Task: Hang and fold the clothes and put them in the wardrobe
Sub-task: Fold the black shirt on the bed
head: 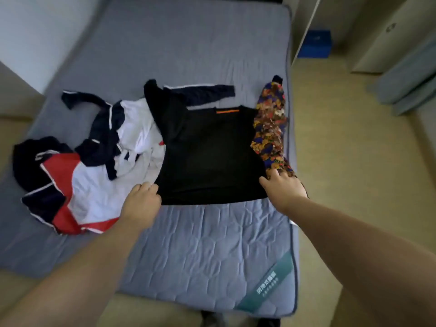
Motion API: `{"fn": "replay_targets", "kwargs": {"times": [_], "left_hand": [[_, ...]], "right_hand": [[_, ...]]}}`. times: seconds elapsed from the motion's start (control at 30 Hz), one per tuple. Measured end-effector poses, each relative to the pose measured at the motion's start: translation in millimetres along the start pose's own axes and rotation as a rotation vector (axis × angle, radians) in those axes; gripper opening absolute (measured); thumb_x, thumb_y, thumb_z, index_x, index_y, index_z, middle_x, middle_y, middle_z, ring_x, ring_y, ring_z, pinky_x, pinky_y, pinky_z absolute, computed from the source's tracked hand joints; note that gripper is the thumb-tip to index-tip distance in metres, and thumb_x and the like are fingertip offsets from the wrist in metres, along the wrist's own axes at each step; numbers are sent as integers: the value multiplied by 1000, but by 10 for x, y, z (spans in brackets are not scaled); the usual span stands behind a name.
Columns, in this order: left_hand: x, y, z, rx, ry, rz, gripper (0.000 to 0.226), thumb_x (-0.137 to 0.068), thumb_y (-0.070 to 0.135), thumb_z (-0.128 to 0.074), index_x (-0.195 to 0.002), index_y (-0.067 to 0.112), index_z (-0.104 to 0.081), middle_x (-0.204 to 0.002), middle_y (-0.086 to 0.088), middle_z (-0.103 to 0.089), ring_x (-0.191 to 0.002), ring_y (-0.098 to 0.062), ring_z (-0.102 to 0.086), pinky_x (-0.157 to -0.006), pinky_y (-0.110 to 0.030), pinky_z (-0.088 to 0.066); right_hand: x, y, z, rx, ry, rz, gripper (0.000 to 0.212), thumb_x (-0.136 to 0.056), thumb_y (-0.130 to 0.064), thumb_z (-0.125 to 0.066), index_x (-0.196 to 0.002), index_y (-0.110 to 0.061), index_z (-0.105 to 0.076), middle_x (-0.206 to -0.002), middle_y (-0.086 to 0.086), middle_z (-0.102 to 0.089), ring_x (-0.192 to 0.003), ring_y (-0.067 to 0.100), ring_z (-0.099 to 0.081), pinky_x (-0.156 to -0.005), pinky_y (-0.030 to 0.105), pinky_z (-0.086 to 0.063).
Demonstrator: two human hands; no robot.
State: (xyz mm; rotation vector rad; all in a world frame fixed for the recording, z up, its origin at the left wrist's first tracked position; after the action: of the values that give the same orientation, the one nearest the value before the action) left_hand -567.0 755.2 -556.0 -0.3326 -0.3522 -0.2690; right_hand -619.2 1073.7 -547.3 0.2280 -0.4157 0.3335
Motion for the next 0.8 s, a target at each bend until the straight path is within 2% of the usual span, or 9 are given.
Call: {"fn": "replay_targets", "kwargs": {"times": [0.07,0.13,0.17,0.23,0.3,0.4,0.57,0.7,0.8], "left_hand": [[96,309,-508,-112,-97,-96,25,-59,1,-83,-78,10,-70,-87,-10,-61,-82,-29,-63,-73,-37,-51],[181,609,-829,-82,-75,-176,39,-38,-5,-90,-68,5,-66,-65,-13,-57,-56,-31,-61,-50,-34,-50],[213,720,-976,-100,-76,-188,41,-42,-4,-89,-75,4,-67,-65,-13,-58,-55,-30,-62,-47,-33,-48],[275,860,-1367,-171,-160,-198,40,-75,5,-72,-113,10,-59,-95,-11,-62,-83,-30,-65,-61,-35,-44],[328,923,-1750,-248,-284,-204,39,-93,10,-50,-130,18,-46,-119,-7,-53,-105,-27,-58,-69,-36,-36],[444,982,-2153,-234,-427,-194,33,-98,15,-47,-130,20,-51,-123,-7,-49,-107,-26,-56,-70,-34,-36],[818,1125,-2694,-213,-594,-189,34,-97,9,-50,-128,20,-57,-123,-4,-53,-110,-23,-56,-70,-32,-40],[1092,1322,-3090,-152,-754,-192,28,-97,11,-50,-120,22,-63,-118,-1,-61,-108,-22,-60,-81,-34,-52],[1226,1395,-3281,-143,-786,-172,29,-97,8,-49,-117,22,-66,-114,0,-64,-104,-22,-62,-85,-37,-56]], "right_hand": [[36,-183,-616,0,-88,32,60,-83,0,-63,-134,-23,-40,-125,14,-43,-108,36,-53,-65,40,-39],[114,-373,-1179,1,-191,84,63,-87,-2,-61,-140,-23,-36,-129,13,-45,-112,36,-53,-67,40,-40],[166,-453,-1413,-7,-230,97,62,-88,-2,-59,-141,-23,-36,-130,12,-47,-114,36,-53,-68,40,-41],[260,-579,-1780,-19,-270,98,52,-91,-2,-55,-138,-19,-41,-128,12,-52,-116,35,-53,-71,41,-43],[350,-680,-2077,-15,-319,104,39,-94,0,-50,-130,-15,-51,-123,11,-57,-113,35,-57,-75,42,-48],[489,-864,-2459,4,-395,156,34,-93,2,-49,-122,-13,-57,-116,10,-62,-105,34,-63,-71,41,-50],[805,-1102,-3038,-72,-534,172,34,-92,2,-53,-123,-11,-55,-118,11,-62,-105,37,-63,-68,40,-45],[1059,-1321,-3492,-129,-599,204,33,-92,1,-53,-123,-11,-53,-118,13,-62,-104,38,-64,-67,38,-43],[1202,-1428,-3712,-176,-598,203,33,-93,3,-50,-123,-10,-53,-116,14,-63,-101,38,-64,-66,40,-45]]}}
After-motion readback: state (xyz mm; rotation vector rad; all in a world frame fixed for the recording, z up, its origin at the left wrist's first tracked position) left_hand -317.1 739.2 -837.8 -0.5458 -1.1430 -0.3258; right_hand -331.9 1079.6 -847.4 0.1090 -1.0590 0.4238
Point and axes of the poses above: each hand's wrist, its own x-axis away from the middle knuckle, its own z-axis out of the back of the hand, y = z × x, the point moved 10 cm from there along -x, towards the middle knuckle
